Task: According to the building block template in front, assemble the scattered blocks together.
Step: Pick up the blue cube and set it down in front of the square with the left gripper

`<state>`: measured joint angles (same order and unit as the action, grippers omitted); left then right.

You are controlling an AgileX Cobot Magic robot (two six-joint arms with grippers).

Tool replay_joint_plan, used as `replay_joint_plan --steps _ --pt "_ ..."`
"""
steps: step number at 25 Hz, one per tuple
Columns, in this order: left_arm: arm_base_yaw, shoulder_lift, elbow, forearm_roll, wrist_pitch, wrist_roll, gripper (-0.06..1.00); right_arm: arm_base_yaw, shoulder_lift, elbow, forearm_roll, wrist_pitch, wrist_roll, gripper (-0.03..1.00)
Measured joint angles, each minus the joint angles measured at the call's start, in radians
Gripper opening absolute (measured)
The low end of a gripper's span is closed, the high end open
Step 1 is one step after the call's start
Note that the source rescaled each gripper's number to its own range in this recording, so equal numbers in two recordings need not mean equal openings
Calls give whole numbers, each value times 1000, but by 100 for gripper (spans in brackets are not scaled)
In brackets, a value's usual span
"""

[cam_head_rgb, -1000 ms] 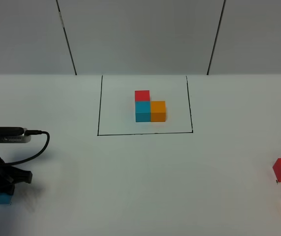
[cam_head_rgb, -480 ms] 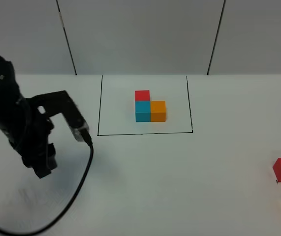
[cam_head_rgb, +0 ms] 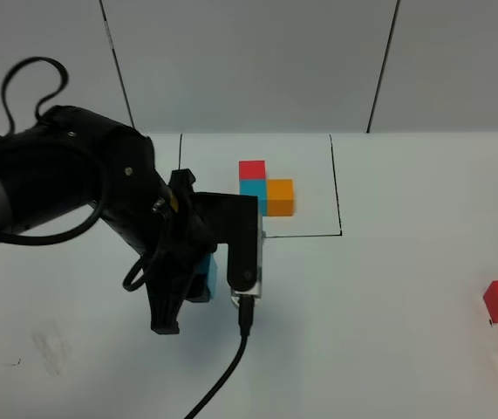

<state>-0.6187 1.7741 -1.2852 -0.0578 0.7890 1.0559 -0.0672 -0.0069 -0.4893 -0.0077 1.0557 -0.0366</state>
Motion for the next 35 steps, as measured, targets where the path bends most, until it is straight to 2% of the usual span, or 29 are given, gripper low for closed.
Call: replay_joint_plan --steps 7,24,35 --pt "-42 111 -1 9 -56 1 0 0 0 0 0 0 0 11" --pt "-43 237 -6 -7 -187 20 0 0 0 0 0 0 0 11" --pt "-43 307 -6 -10 -203 20 0 0 0 0 0 0 0 11"
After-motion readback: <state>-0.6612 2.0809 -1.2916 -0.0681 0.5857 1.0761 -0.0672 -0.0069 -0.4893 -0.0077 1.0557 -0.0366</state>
